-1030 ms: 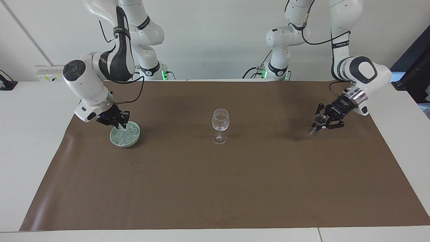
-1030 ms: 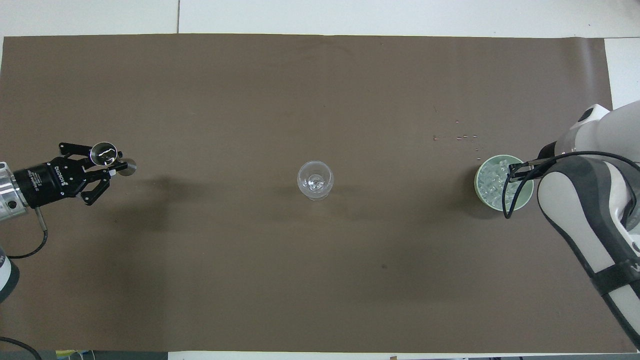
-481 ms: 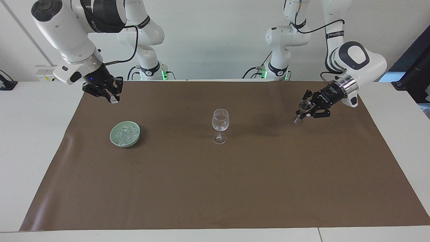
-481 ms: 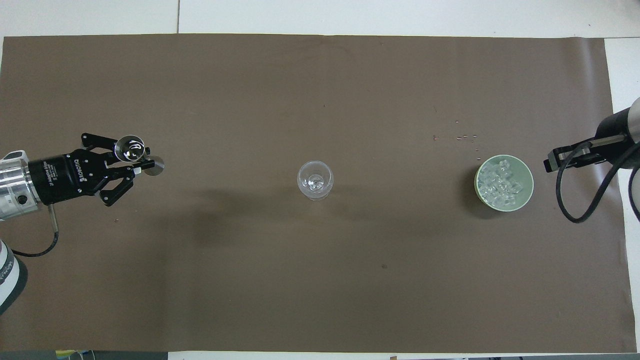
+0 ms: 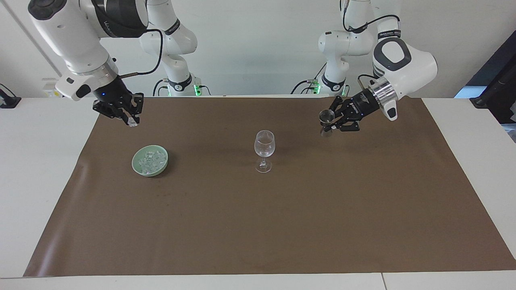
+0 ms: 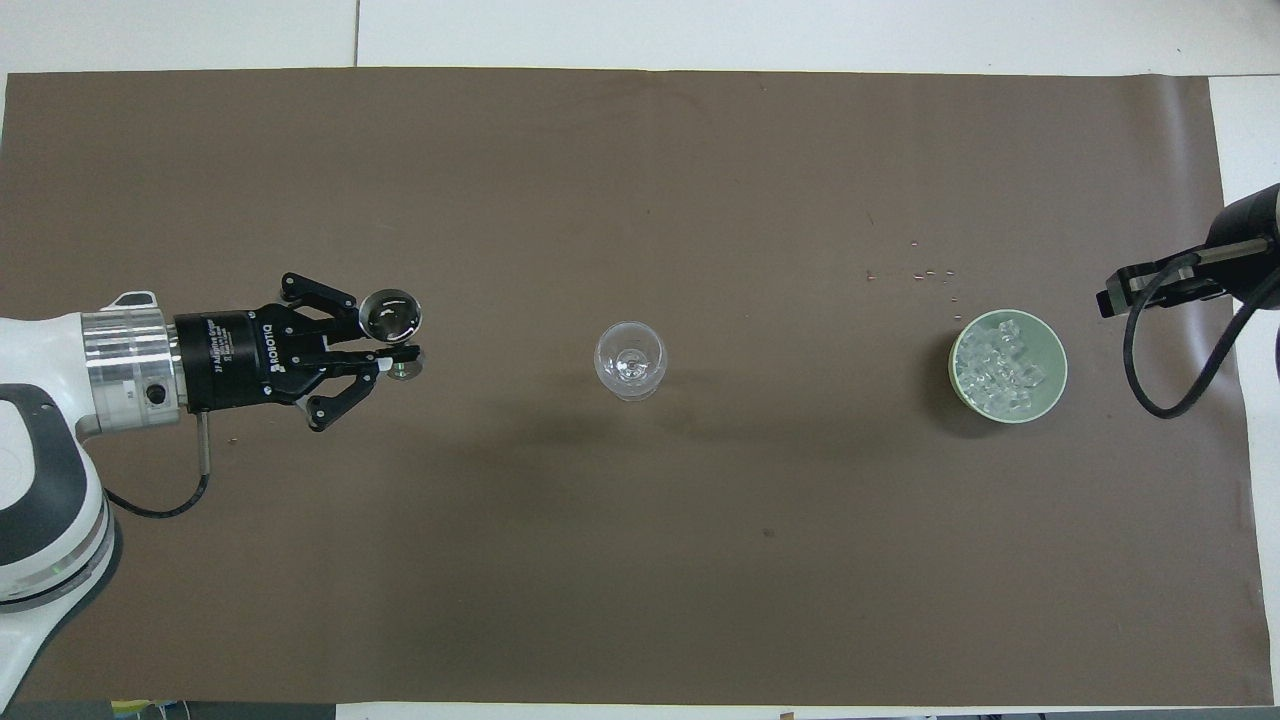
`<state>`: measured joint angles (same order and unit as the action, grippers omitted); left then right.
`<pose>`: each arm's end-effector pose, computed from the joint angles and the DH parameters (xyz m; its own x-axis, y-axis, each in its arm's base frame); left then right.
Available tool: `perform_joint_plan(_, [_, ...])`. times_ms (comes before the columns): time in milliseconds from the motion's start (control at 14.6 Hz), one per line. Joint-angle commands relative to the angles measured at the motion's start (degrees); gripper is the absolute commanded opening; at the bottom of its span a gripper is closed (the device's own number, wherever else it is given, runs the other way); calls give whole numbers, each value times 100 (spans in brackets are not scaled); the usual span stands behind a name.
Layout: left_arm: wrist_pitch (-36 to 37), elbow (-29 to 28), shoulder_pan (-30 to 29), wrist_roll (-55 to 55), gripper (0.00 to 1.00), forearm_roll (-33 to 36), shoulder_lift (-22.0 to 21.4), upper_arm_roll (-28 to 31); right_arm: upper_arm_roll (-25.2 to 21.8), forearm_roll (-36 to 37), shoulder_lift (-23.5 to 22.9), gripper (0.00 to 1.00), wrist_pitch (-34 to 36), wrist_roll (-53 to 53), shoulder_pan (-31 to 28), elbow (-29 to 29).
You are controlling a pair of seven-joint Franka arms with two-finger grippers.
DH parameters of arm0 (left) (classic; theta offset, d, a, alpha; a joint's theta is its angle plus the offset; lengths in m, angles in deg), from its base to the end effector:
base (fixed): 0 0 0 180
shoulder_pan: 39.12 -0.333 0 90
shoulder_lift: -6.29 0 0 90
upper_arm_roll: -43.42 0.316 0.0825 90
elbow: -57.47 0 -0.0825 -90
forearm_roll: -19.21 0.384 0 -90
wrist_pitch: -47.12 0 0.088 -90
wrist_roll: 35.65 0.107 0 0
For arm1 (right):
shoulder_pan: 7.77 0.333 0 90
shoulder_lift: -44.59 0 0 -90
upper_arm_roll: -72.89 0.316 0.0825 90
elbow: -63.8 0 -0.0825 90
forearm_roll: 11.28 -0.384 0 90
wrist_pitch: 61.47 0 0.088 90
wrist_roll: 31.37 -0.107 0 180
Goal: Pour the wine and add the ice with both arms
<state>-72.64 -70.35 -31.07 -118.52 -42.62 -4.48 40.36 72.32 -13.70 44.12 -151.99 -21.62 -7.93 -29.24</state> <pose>0.4883 -0.1411 0.4775 -0.1817 0.5763 -0.7968 0.9777 0.1925 -0.0837 0.5557 -0.0026 0.5958 0.9867 0.1563 -0.0443 0.1540 -0.9868 -0.0503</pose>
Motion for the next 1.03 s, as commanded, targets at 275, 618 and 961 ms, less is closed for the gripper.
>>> perform_joint_plan(275, [-785,626,65,-1125,0,1392,418,-1011,22,-100,-84,0,290,72,-72,207])
perform_joint_plan(618, [-1093,1003,512,-1653,0,2077,847,-1038,100,-293,-32,0,36,-323,-2,15])
perform_joint_plan(961, [-997,996,689,-1662,0,2658,892,-1047,171,-302,65,0,-334,-649,226,-258])
